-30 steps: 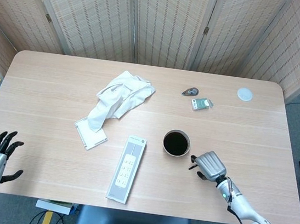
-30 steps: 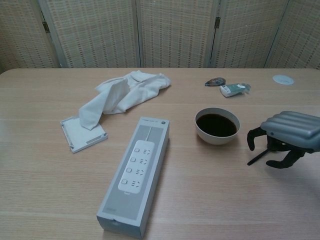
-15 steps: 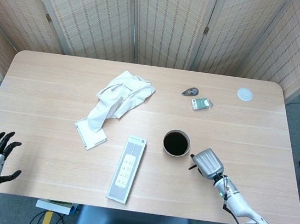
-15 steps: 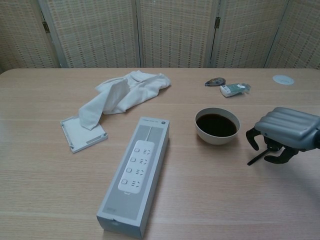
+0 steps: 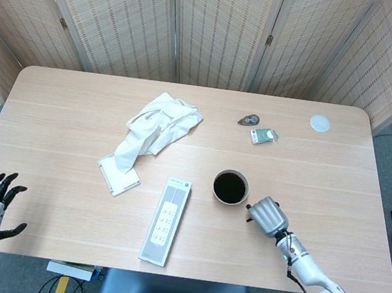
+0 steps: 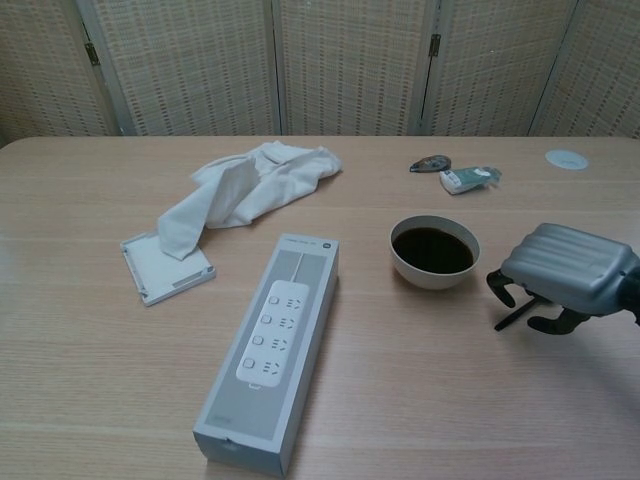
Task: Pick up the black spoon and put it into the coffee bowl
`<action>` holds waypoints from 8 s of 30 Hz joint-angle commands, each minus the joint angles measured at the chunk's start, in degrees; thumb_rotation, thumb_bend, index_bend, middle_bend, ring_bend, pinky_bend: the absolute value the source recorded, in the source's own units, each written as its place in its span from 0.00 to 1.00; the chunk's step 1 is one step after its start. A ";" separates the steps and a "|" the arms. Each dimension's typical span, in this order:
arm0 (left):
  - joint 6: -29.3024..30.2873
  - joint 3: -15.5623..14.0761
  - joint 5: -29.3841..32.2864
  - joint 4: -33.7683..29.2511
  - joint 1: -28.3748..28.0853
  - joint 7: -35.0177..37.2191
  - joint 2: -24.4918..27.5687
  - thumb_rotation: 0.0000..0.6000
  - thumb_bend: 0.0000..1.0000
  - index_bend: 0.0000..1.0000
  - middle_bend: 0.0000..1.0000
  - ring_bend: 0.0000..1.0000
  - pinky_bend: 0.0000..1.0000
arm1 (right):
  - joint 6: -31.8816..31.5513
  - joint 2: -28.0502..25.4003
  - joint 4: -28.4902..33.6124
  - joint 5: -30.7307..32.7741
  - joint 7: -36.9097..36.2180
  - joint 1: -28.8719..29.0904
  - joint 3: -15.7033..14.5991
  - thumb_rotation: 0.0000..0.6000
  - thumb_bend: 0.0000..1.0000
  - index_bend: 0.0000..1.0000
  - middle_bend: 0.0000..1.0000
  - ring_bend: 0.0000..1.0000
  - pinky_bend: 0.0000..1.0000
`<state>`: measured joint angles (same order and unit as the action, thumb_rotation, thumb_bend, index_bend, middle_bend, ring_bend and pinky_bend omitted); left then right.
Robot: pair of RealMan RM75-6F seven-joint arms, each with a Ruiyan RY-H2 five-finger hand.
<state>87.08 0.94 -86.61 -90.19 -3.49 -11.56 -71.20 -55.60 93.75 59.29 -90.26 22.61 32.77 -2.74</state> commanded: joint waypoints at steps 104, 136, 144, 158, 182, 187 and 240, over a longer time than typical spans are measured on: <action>1.85 0.67 -0.01 -3.39 1.40 -1.43 2.44 1.00 0.14 0.29 0.11 0.08 0.07 | 5.10 3.03 3.54 10.55 -58.96 9.66 13.77 1.00 0.40 0.70 0.98 1.00 1.00; 2.12 0.44 -0.11 -2.82 1.97 -1.54 2.21 1.00 0.14 0.29 0.11 0.08 0.07 | 5.30 8.25 -5.66 9.30 -67.02 8.14 11.13 1.00 0.42 0.72 0.98 1.00 1.00; 2.21 0.42 -0.24 -2.65 2.04 -1.31 2.19 1.00 0.14 0.29 0.11 0.08 0.07 | 6.58 8.27 -8.39 10.81 -65.94 8.46 12.27 1.00 0.43 0.72 0.98 1.00 1.00; 2.44 0.64 0.18 -2.50 2.31 -0.92 2.44 1.00 0.14 0.29 0.11 0.08 0.07 | 8.23 12.16 -10.78 10.74 -64.84 11.76 13.70 1.00 0.43 0.72 0.98 1.00 1.00; 2.53 0.70 -0.19 -2.09 2.26 -0.79 2.13 1.00 0.14 0.29 0.11 0.08 0.07 | 7.52 9.10 -10.78 10.02 -63.10 9.76 11.88 1.00 0.44 0.73 0.98 1.00 1.00; 2.50 0.69 -0.16 -2.13 2.28 -0.91 2.19 1.00 0.14 0.29 0.11 0.08 0.07 | 8.67 11.40 -13.02 10.73 -62.40 11.65 13.24 1.00 0.44 0.73 0.98 1.00 1.00; 2.49 0.52 -0.59 -1.34 2.34 0.01 1.96 1.00 0.14 0.29 0.11 0.08 0.07 | 6.17 5.07 -4.37 6.59 -58.45 9.63 8.17 1.00 0.45 0.74 0.99 1.00 1.00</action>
<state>89.56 1.47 -87.18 -91.53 -1.14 -11.57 -69.22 -49.34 99.08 54.83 -83.67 -36.06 42.62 5.58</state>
